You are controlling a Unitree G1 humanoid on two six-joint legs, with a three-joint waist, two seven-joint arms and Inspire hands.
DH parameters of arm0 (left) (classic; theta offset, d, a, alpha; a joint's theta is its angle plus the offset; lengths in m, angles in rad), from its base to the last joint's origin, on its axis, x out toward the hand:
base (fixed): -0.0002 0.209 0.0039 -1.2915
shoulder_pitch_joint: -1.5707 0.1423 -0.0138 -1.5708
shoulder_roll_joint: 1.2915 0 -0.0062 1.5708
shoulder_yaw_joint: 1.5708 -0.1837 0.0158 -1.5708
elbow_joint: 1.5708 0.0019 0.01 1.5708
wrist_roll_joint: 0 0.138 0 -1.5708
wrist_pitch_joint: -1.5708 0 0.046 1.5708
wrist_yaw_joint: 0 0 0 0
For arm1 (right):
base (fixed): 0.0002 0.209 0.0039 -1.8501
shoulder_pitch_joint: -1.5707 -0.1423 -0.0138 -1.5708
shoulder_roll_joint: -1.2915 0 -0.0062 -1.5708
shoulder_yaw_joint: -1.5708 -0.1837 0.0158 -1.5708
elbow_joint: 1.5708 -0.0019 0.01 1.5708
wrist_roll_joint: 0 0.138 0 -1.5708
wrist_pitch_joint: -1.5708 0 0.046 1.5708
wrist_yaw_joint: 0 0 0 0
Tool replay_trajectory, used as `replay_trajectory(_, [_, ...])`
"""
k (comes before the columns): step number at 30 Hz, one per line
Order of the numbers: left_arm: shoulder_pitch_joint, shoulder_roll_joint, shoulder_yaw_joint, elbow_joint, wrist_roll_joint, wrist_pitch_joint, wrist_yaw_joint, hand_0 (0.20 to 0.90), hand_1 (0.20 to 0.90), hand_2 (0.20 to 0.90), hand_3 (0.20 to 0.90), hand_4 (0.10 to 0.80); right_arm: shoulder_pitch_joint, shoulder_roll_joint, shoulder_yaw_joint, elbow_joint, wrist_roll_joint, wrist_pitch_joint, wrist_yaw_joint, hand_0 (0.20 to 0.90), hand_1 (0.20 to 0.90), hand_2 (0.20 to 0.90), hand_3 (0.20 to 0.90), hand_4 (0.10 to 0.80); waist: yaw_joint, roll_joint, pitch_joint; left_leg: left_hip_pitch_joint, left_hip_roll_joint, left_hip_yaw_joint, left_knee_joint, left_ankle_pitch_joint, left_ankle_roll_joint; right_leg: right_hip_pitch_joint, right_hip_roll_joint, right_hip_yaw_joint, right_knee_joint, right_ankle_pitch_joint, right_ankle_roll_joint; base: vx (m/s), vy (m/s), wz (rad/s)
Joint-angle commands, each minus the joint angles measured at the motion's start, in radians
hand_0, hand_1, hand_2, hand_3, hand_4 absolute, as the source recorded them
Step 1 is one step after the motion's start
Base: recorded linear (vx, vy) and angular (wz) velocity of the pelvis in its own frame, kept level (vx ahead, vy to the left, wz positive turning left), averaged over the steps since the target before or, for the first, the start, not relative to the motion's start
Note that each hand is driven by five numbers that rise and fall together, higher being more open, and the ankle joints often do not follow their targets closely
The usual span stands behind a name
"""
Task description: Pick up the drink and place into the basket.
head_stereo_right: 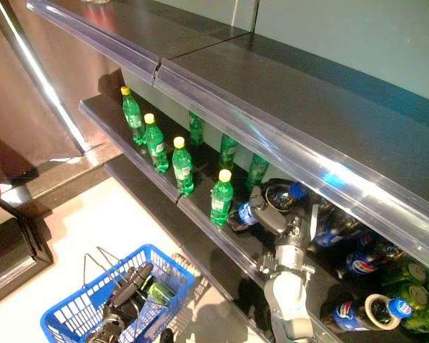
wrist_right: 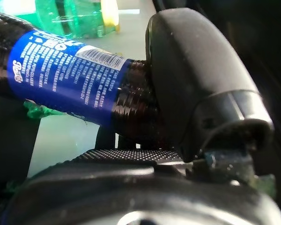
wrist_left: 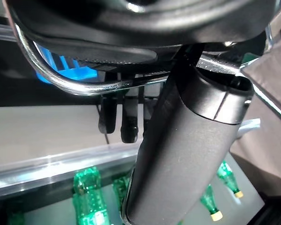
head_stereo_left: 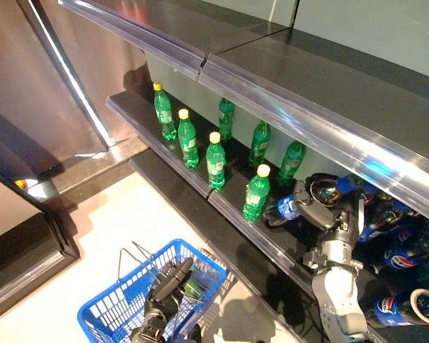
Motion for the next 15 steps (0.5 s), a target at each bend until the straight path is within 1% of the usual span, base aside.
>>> replay_trajectory(1, [-0.099, -0.012, -0.033, -0.232, -0.002, -0.064, -0.156, 0.3, 0.3, 0.3, 0.2, 0.1, -0.148, -0.042, -0.005, -0.234, 0.055, -0.199, 0.066, 0.3, 0.3, 0.3, 0.2, 0.1, 0.023, 0.007, -0.104, 0.019, 0.106, 0.008, 0.031, -0.03, -0.07, -0.081, -0.092, -0.003, -0.003, 0.161, 0.053, 0.0, 0.0, 0.0])
replay_trajectory(3, [-0.102, -0.01, -0.036, -0.253, -0.002, -0.053, -0.171, 0.3, 0.3, 0.3, 0.2, 0.1, -0.145, -0.037, 0.007, -0.234, 0.057, -0.182, 0.075, 0.3, 0.3, 0.3, 0.2, 0.1, 0.022, 0.007, -0.104, 0.019, 0.107, 0.008, 0.03, -0.029, -0.07, -0.082, -0.093, -0.004, -0.003, 0.162, 0.054, 0.0, 0.0, 0.0])
replay_trajectory(6, [-0.108, -0.002, -0.064, -0.331, -0.011, -0.043, -0.203, 0.3, 0.3, 0.3, 0.2, 0.1, -0.132, -0.017, 0.055, -0.223, 0.058, -0.145, 0.098, 0.3, 0.3, 0.3, 0.2, 0.1, 0.022, 0.011, -0.101, 0.019, 0.109, 0.01, 0.025, -0.024, -0.07, -0.085, -0.093, -0.005, -0.003, 0.164, 0.053, -0.01, 0.003, 0.0])
replay_trajectory(9, [-0.119, 0.01, -0.086, -0.401, -0.024, -0.036, -0.191, 0.3, 0.3, 0.3, 0.2, 0.1, -0.122, -0.013, 0.083, -0.224, 0.074, -0.126, 0.11, 0.3, 0.3, 0.3, 0.2, 0.1, 0.022, 0.014, -0.097, 0.019, 0.108, 0.01, 0.021, -0.021, -0.069, -0.083, -0.095, -0.01, -0.006, 0.166, 0.055, 0.0, 0.0, 0.0])
replay_trajectory(15, [-0.127, 0.038, -0.108, -0.485, -0.046, -0.022, -0.169, 0.3, 0.3, 0.3, 0.2, 0.1, -0.12, -0.025, 0.117, -0.232, 0.083, -0.115, 0.117, 0.3, 0.3, 0.3, 0.2, 0.1, 0.022, 0.016, -0.094, 0.018, 0.105, 0.008, 0.019, -0.02, -0.066, -0.084, -0.095, -0.011, -0.005, 0.165, 0.056, 0.0, 0.0, 0.0])
